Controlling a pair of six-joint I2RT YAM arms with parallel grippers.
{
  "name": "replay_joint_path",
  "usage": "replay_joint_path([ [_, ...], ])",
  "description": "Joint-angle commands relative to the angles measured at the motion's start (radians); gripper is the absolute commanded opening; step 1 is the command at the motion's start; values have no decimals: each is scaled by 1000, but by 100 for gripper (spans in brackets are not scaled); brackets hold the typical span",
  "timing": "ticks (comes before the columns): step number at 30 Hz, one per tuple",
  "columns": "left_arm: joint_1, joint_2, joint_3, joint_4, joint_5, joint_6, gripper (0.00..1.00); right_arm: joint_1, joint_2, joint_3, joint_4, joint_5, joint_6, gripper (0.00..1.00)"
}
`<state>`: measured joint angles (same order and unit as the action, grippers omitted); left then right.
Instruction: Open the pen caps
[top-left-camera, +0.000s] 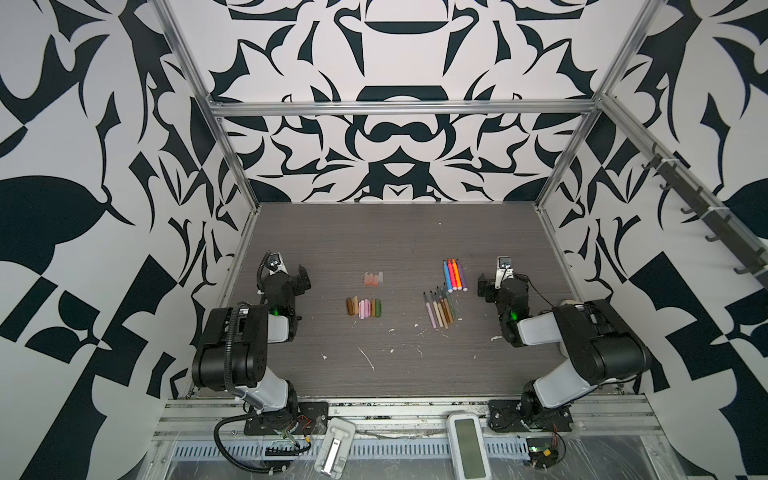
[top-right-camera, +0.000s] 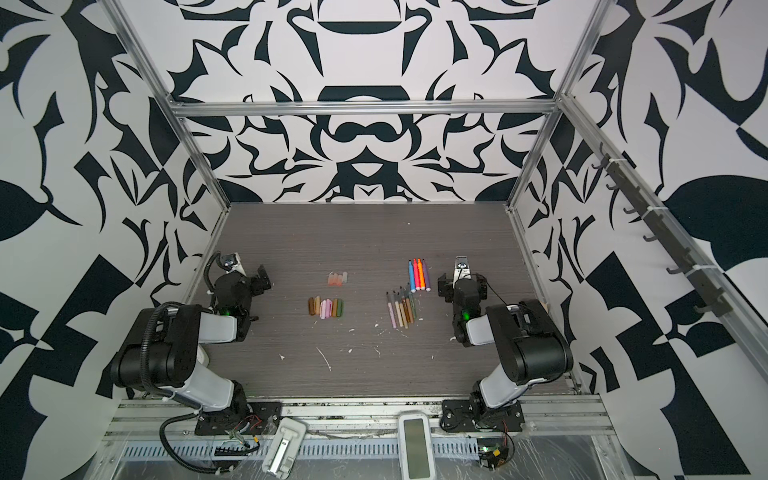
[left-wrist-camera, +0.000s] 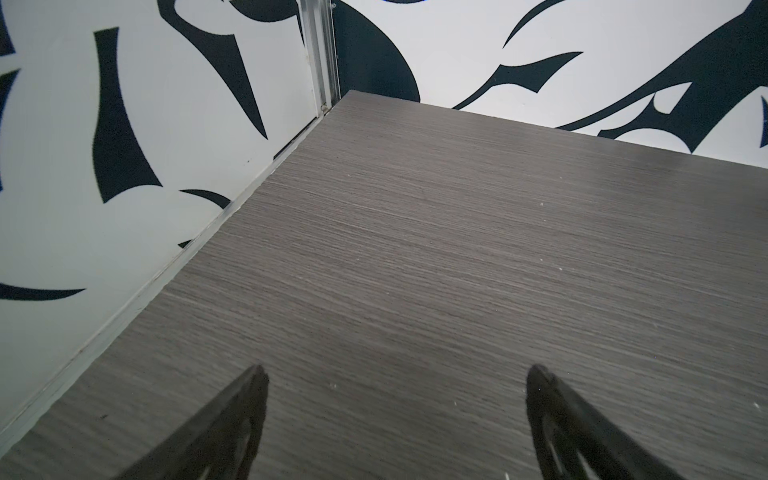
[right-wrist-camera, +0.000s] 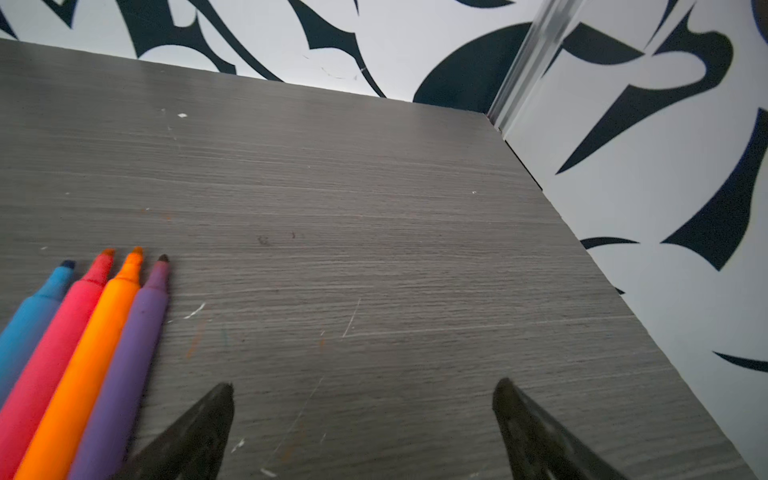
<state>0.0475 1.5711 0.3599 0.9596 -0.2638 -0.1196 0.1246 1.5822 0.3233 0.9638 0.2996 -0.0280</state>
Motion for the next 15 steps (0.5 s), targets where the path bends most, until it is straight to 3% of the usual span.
replay_joint_path([
  [1,4,-9,-5,9,10,-10,99,-10,-18,22,-15,-2,41,100],
  [15,4,-8,-5,8,10,-11,99,-10,-15,33,-35,-15,38,100],
])
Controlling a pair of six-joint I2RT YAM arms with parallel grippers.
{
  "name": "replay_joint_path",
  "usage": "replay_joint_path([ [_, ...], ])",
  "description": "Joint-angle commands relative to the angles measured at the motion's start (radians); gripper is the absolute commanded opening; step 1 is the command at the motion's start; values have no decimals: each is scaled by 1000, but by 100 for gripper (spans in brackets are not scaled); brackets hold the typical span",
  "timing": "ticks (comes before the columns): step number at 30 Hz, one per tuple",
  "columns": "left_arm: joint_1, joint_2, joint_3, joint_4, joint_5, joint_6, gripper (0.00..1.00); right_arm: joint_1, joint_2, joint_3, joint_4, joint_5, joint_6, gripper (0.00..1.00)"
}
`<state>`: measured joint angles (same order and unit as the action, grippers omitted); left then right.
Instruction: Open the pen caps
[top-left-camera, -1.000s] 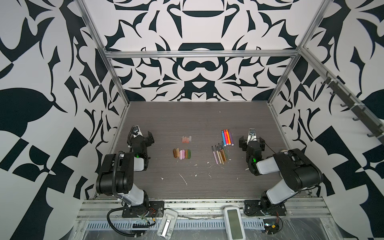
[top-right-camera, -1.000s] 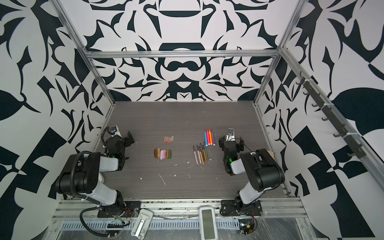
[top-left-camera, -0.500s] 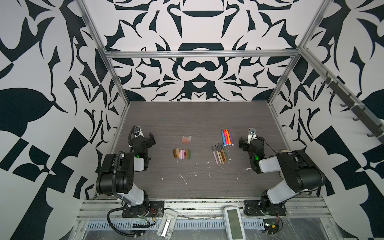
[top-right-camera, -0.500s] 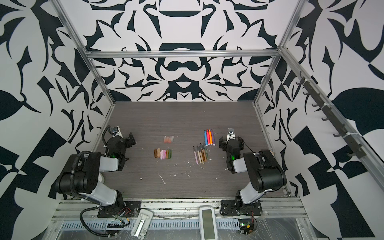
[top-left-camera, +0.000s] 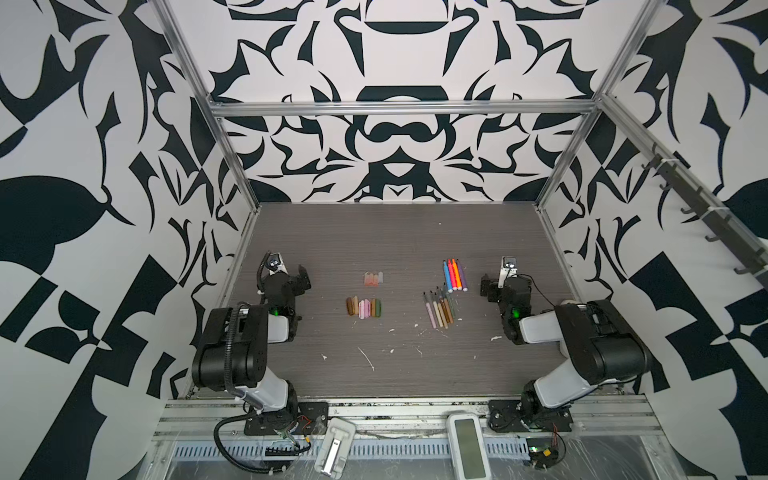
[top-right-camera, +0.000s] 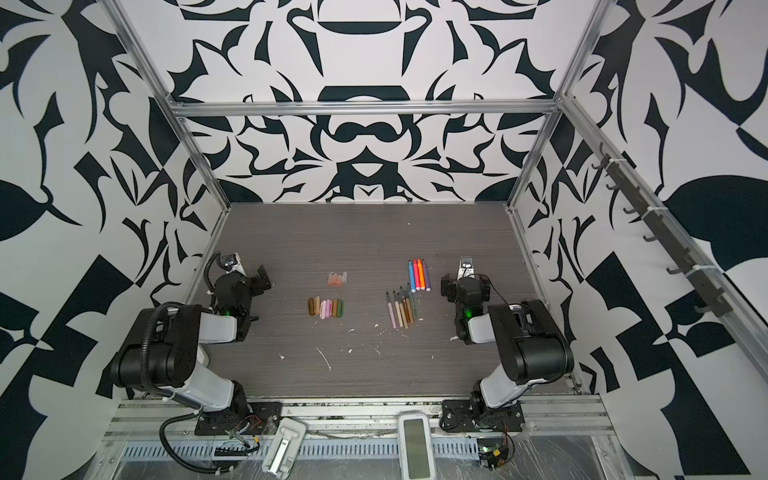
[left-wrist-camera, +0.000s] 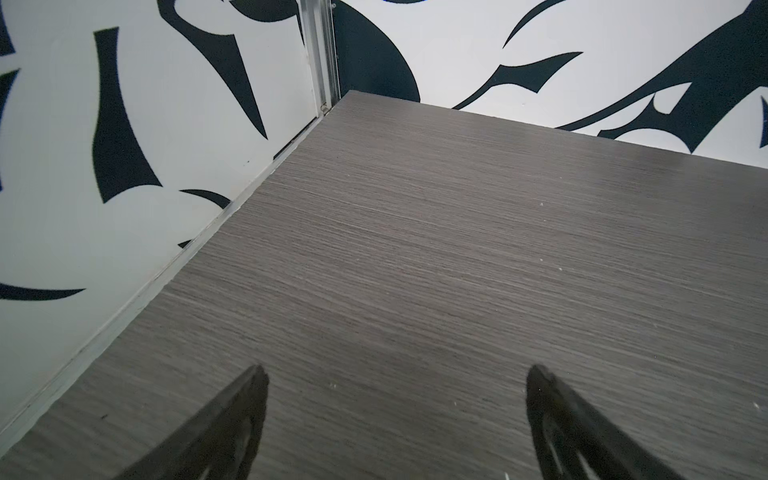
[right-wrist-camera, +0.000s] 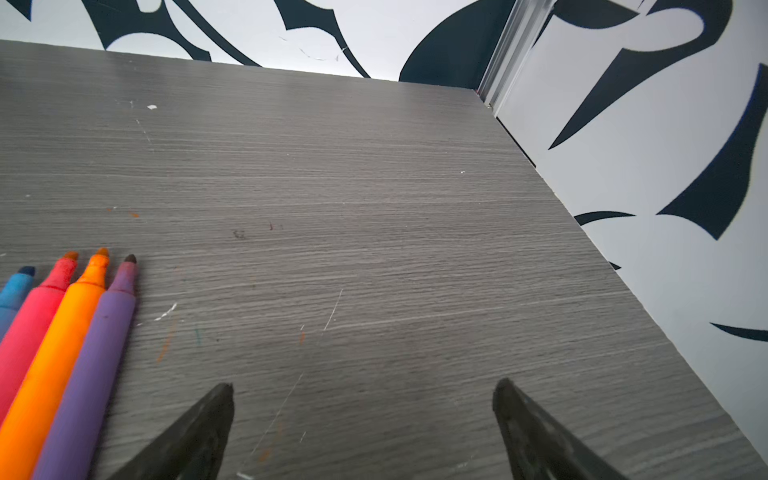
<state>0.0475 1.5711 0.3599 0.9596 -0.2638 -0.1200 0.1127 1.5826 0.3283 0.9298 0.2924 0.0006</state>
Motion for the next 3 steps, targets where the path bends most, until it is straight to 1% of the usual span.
replay_joint_path([
  [1,4,-8,-6,8,10,-9,99,2,-17,22,7,-4,8,100],
  [3,5,-8,-5,8,9,-10,99,3,-21,11,27,-2,9,100],
])
